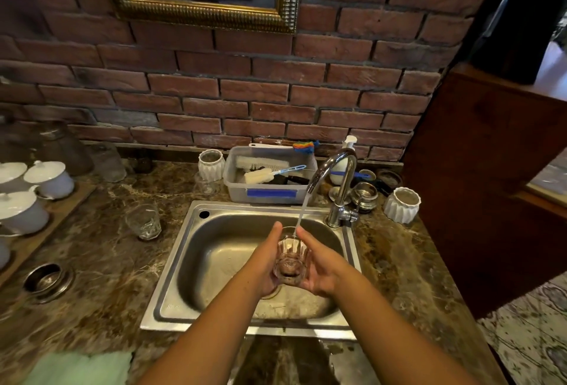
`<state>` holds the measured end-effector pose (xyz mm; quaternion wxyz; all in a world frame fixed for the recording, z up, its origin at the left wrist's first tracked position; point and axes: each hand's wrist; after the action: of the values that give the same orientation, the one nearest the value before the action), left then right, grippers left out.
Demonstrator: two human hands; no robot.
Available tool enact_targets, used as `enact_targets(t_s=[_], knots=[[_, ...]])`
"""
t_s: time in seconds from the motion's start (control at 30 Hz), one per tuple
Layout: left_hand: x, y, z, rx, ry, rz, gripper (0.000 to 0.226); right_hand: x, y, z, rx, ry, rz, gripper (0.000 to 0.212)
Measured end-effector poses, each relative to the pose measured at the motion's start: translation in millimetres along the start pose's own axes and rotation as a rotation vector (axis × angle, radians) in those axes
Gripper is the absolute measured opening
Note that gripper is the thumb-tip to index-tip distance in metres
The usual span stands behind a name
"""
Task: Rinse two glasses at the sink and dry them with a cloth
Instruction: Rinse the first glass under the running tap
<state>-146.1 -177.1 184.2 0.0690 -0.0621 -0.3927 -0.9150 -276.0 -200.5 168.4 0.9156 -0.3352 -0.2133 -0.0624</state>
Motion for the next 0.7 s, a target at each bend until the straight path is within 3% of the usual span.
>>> enact_targets(t_s=[0.2,0.33,0.43,0.6,0.7], knots=[[-3.7,-9.1,2.6,0.021,0.013,0.007,0.071,1.4,10.9,3.4,-0.051,-0.005,0.04,0.075],[1.7,-10.8,10.6,0.073,-0.009,0.057,0.064,2.8,2.8,12.4,-0.167,-0.03,0.099,0.056],[12.0,-15.2,17.1,0.133,0.019,0.131,0.057,3.4,-1.7,18.2,-0.313,0.004,0.243,0.05],[15.2,-18.3,19.5,0.138,0.072,0.337,0.063,5.8,-6.1,28.5,-0.559,0.007,0.544,0.065],[14.3,-18.1,26.5,0.141,0.037,0.386,0.049,8.4,-11.2,40.4,-0.636,-0.04,0.742,0.069]])
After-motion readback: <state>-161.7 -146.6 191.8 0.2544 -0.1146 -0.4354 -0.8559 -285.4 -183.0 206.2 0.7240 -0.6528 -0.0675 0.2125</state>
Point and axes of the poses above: each hand's wrist, its own z-axis away from the middle knuckle, its own x-axis out of the palm, y = z × x, and after that the axes turned 6 degrees about -z, right-handed
